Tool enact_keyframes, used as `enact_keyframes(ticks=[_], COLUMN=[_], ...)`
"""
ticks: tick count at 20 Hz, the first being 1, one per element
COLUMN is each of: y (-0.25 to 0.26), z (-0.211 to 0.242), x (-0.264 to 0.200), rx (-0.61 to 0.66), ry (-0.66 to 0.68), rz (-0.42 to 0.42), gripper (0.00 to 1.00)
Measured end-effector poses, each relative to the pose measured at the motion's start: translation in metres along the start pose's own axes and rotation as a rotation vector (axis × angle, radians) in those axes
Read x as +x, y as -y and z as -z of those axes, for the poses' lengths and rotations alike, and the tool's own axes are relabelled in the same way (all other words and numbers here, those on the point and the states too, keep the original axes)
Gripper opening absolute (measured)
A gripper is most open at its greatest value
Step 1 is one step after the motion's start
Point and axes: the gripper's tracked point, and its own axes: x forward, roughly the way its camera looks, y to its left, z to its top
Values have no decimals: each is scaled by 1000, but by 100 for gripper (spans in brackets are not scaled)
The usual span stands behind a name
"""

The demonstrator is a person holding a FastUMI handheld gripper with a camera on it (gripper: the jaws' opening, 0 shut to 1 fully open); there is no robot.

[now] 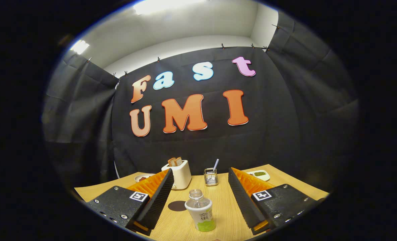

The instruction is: Take the bottle from table, then pour the juice into the cup, finally place the bottle on the coaster

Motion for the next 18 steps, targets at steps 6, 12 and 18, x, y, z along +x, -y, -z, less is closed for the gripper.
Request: enact_keyframes(ticks=[6,12,18], y=[2,3,6], z=[57,109,149], x=[8,17,28], rx=[-4,-2,-67], ry=[-72,-156,-226], rz=[5,-3,28], gripper=[98,98,98])
